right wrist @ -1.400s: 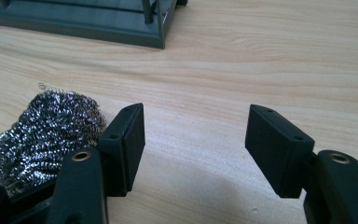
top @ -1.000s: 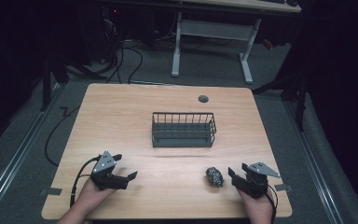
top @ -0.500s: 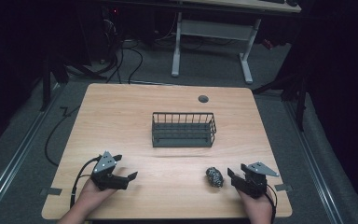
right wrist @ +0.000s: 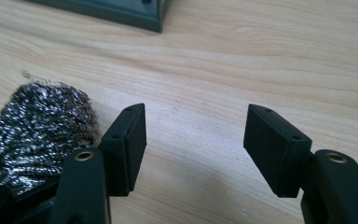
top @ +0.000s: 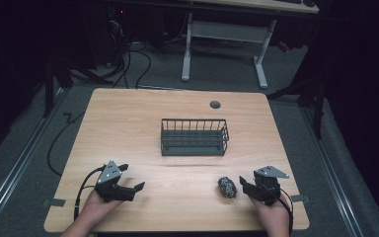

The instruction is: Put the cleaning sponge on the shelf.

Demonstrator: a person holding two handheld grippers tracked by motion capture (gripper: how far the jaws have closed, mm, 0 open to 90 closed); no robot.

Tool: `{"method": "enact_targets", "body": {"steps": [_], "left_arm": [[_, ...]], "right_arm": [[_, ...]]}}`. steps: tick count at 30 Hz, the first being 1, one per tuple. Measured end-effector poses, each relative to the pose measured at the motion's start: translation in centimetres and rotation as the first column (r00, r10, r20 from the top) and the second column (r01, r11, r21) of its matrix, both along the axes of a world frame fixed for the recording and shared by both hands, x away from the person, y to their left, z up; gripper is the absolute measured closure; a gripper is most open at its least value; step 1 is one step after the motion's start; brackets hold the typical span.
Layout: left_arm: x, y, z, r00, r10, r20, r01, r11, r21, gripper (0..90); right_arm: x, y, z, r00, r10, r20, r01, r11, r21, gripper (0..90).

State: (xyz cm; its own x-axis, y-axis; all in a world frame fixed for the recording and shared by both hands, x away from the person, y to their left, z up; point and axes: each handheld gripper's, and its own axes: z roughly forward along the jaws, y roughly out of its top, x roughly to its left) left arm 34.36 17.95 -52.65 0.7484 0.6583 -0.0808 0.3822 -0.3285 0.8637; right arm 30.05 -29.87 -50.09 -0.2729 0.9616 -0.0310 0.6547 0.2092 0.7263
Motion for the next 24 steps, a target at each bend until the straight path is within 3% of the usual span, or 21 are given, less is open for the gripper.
{"method": "enact_targets", "body": {"steps": [2, 6, 9, 15, 24], "left_arm": [[0.0, 0.0, 0.0, 1.0000, 0.000, -0.001, 0.000, 1.0000, -0.002, 7.8], [-0.1, -0.1, -0.1, 1.0000, 0.002, -0.003, -0.002, 1.0000, 0.006, 7.8], [0.0, -0.2, -0.1, 1.0000, 0.002, -0.002, -0.002, 1.0000, 0.009, 7.8], [-0.1, -0.2, -0.1, 1.0000, -0.002, -0.005, 0.002, 1.0000, 0.010, 7.9], [0.0, -0.1, -0.1, 1.0000, -0.003, -0.005, 0.004, 0.9999, 0.011, 7.9]], "right_arm": [[0.2, 0.0, 0.1, 0.9997, -0.001, -0.025, 0.001, 0.9999, -0.012, 39.2], [0.4, -0.2, 0.2, 0.9984, 0.004, -0.056, -0.003, 0.9999, 0.015, 38.0], [0.8, -0.3, 0.1, 0.9945, 0.014, -0.103, -0.009, 0.9990, 0.045, 35.7], [1.3, -0.2, 0.0, 0.9876, 0.022, -0.155, -0.016, 0.9991, 0.040, 34.5], [1.8, -0.3, 0.6, 0.9692, 0.035, -0.244, -0.036, 0.9994, 0.002, 34.1]]}}
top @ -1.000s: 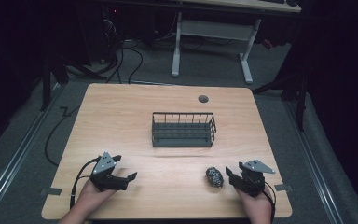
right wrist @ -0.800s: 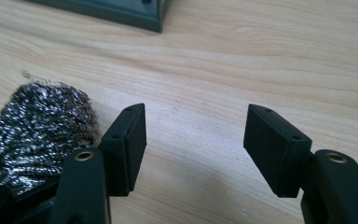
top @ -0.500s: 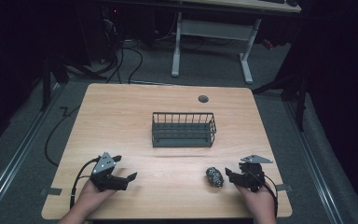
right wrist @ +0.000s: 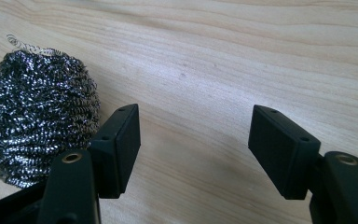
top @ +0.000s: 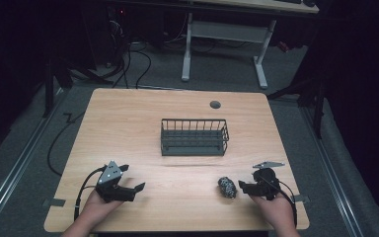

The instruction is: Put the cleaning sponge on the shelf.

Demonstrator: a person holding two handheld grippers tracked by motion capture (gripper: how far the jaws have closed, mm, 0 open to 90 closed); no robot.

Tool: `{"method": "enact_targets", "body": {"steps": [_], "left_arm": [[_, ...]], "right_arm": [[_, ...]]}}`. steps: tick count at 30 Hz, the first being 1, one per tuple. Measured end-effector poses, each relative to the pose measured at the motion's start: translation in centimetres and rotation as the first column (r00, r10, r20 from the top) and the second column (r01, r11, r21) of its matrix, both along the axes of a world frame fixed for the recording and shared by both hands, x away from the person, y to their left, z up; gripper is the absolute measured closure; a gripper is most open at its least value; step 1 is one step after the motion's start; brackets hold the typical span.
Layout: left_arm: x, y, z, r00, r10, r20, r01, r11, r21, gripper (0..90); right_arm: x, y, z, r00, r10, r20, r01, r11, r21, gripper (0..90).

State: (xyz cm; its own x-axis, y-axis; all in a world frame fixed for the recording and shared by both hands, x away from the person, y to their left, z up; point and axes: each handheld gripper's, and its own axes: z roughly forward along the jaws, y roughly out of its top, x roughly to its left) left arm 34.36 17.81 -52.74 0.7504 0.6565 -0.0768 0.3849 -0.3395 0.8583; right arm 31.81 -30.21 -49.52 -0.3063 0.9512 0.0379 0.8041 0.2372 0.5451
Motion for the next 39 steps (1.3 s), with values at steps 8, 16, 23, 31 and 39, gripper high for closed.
{"method": "enact_targets", "body": {"steps": [8, 16, 23, 31, 39], "left_arm": [[0.0, 0.0, 0.0, 1.0000, -0.005, 0.000, 0.005, 1.0000, 0.002, 8.1], [0.0, 0.0, 0.0, 1.0000, -0.005, -0.001, 0.005, 1.0000, 0.002, 8.2], [0.0, 0.0, 0.0, 1.0000, -0.008, -0.002, 0.008, 1.0000, 0.005, 8.2], [0.0, 0.0, 0.0, 1.0000, -0.008, -0.001, 0.008, 1.0000, 0.004, 8.3], [0.0, 0.1, 0.0, 1.0000, -0.007, 0.003, 0.007, 1.0000, 0.007, 8.5]], "right_arm": [[0.3, 0.1, 0.8, 0.9980, 0.029, -0.056, -0.033, 0.9975, -0.063, 34.3], [0.5, -0.1, 1.3, 0.9906, 0.048, -0.128, -0.060, 0.9939, -0.093, 34.4], [0.7, 0.0, 1.5, 0.9714, 0.079, -0.224, -0.102, 0.9907, -0.091, 33.2], [1.1, 0.5, 1.7, 0.9364, 0.119, -0.330, -0.158, 0.9829, -0.094, 31.1], [1.4, 1.2, 1.9, 0.9020, 0.144, -0.407, -0.208, 0.9709, -0.118, 29.7]]}}
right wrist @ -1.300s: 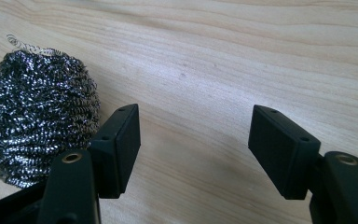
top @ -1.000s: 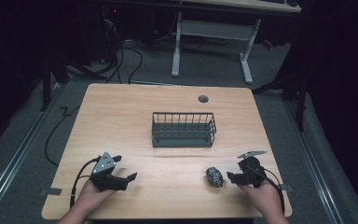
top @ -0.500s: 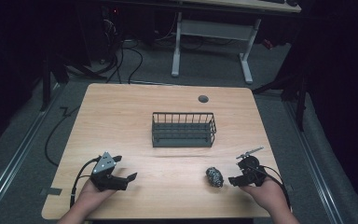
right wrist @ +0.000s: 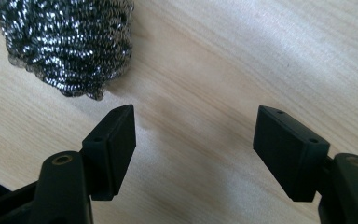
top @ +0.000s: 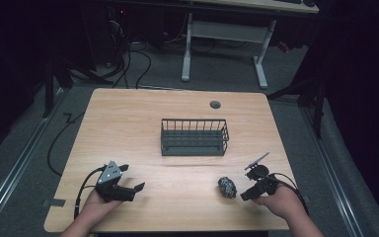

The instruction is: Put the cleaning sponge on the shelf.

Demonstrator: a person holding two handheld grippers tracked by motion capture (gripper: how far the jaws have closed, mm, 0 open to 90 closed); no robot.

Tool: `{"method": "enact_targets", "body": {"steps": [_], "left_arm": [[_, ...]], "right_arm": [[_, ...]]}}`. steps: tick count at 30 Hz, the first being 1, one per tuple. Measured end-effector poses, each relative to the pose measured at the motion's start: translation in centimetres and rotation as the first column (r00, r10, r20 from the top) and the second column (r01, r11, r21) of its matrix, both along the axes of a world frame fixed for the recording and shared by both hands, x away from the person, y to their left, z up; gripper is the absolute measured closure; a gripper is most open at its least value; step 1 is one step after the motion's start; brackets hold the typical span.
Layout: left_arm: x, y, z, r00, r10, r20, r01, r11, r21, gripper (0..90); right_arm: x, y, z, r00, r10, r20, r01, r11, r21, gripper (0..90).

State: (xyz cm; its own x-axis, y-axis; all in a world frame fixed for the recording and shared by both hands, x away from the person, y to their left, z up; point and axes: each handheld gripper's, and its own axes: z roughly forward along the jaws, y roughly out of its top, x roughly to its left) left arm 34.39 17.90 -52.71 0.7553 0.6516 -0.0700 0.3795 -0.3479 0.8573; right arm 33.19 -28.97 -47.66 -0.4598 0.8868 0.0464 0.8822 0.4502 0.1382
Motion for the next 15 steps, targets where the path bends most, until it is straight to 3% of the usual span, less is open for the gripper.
{"method": "enact_targets", "body": {"steps": [5, 15], "left_arm": [[0.0, -0.1, 0.0, 1.0000, -0.004, -0.001, 0.004, 1.0000, 0.001, 8.5], [0.0, 0.0, 0.0, 1.0000, -0.002, -0.004, 0.002, 1.0000, 0.003, 8.5]], "right_arm": [[0.0, 0.2, 0.1, 0.9999, 0.006, -0.010, -0.006, 0.9999, -0.013, 29.5], [-0.7, 1.5, 1.3, 0.9998, 0.015, -0.011, -0.015, 0.9999, 0.006, 27.4]]}}
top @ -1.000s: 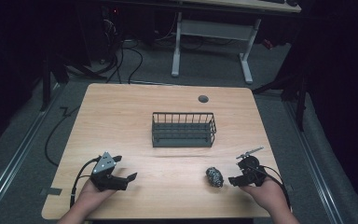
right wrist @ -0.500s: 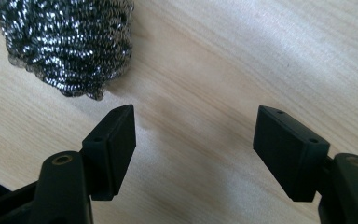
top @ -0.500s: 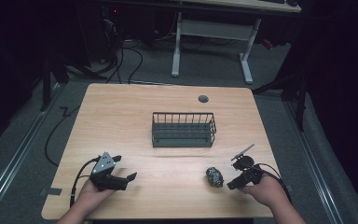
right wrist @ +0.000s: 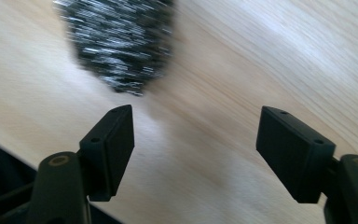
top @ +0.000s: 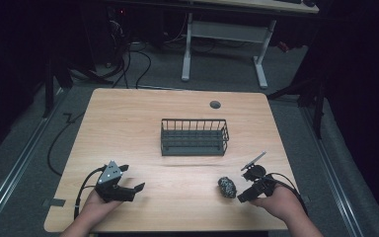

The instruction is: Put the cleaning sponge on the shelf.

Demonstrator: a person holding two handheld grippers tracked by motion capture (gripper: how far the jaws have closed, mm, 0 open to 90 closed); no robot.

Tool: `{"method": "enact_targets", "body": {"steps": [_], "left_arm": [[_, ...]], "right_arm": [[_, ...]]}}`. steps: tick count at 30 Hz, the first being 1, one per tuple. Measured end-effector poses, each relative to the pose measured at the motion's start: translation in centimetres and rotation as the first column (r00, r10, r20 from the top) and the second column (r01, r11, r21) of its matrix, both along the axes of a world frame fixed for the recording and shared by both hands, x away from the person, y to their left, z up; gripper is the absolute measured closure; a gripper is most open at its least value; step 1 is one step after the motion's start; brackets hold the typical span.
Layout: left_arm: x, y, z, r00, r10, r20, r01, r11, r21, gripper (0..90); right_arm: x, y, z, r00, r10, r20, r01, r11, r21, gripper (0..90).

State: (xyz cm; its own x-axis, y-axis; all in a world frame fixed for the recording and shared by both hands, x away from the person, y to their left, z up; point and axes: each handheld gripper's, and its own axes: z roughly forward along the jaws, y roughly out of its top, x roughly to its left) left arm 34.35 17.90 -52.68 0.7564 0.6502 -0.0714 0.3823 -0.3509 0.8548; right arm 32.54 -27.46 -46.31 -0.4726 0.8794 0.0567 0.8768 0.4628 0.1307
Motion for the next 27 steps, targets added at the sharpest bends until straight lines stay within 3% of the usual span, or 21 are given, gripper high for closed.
{"method": "enact_targets", "body": {"steps": [8, 18, 24, 27], "left_arm": [[0.0, -0.1, 0.0, 1.0000, -0.003, 0.001, 0.003, 1.0000, -0.003, 8.5], [0.0, -0.1, -0.1, 0.9999, -0.010, -0.005, 0.010, 1.0000, 0.001, 8.5], [0.0, -0.1, -0.1, 1.0000, -0.008, -0.005, 0.008, 1.0000, 0.001, 8.5], [0.0, -0.1, -0.1, 1.0000, -0.008, -0.003, 0.008, 1.0000, 0.000, 8.5]], "right_arm": [[0.1, 2.1, 1.0, 0.9995, 0.026, 0.020, -0.026, 0.9989, 0.038, 18.1], [1.3, 4.3, -1.3, 0.9991, 0.041, -0.007, -0.041, 0.9978, 0.052, 16.2], [1.7, 4.3, -1.8, 1.0000, 0.008, -0.002, -0.008, 0.9987, 0.050, 28.2], [1.7, 4.2, -1.8, 0.9998, 0.017, 0.008, -0.018, 0.9982, 0.058, 36.0]]}}
